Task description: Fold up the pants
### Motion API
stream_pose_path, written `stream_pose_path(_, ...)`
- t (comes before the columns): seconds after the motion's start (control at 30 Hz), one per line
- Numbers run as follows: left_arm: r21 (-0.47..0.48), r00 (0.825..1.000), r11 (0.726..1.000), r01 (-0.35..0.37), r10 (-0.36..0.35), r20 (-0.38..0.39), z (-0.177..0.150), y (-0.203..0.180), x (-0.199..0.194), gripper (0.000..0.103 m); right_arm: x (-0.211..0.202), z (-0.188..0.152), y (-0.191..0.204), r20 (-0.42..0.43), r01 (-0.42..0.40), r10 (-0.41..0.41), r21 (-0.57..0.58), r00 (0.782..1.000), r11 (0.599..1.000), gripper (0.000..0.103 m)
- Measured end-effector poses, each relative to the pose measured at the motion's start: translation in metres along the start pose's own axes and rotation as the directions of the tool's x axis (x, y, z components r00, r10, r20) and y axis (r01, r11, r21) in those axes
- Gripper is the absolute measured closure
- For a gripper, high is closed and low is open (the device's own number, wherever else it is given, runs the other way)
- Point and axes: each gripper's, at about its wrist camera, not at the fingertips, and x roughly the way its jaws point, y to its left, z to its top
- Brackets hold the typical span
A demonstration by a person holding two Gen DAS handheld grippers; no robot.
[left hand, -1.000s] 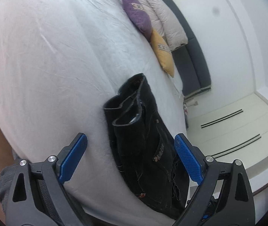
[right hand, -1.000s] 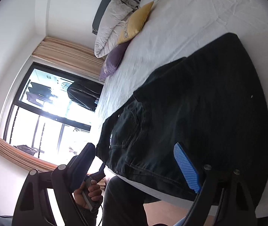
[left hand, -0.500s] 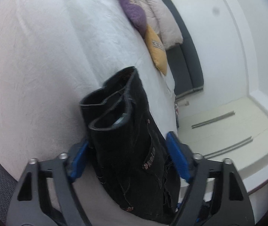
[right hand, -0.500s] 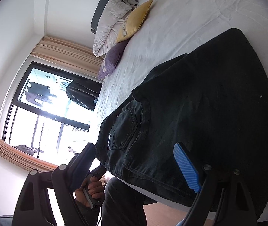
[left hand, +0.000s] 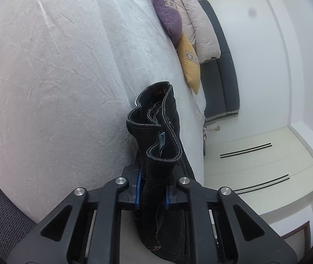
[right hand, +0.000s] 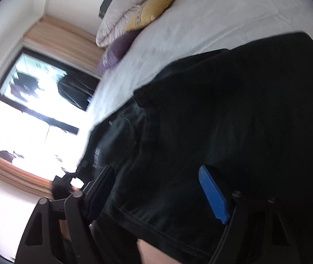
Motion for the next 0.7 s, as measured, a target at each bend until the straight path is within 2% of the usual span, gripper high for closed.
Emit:
stream_pose_path(0.17,0.07,1.0,0.997,-0.012,0.011,0.015,0.002,-0.024,0.006,0.092,0.01,-0.009,0.024,-0.005,0.147,-0.15,-0.163,0.989,0.976,0.024)
stream_pose_path(0.37,0.222,1.0,0.975,-0.006,0.001,0.019,-0.001,-0.087,0.004,0.092,0.011,-0.013,0.026,0.015,0.175,-0.175,-0.181,0.984,0.968,0.022)
stream_pose_path(0.43,0.263,1.0,0.965,0.005,-0.009,0.014,-0.006,-0.108,0.003,0.092,0.003,-0.012,0.022,0.024,0.119,-0.117,-0.149,0.993,0.982,0.02)
stream_pose_path(0.5,0.337,1.0,0.941,0.015,-0.016,0.0,-0.016,-0.143,0.008,0.092,-0.012,-0.009,0.009,0.033,0.023,-0.022,-0.043,0.999,0.999,0.02)
stream_pose_path(0.57,0.41,0.999,0.912,0.032,-0.025,-0.021,-0.03,-0.174,0.014,0.092,-0.035,-0.006,-0.011,0.071,-0.109,0.103,0.099,0.992,0.989,0.02)
stream_pose_path(0.63,0.507,0.998,0.86,0.059,-0.033,-0.06,-0.054,-0.215,0.029,0.092,-0.058,-0.005,-0.027,0.134,-0.194,0.173,0.164,0.976,0.967,0.017)
stream_pose_path(0.7,0.597,0.994,0.798,0.081,-0.024,-0.102,-0.081,-0.247,0.045,0.092,-0.09,-0.005,-0.044,0.218,-0.272,0.227,0.208,0.949,0.94,0.015)
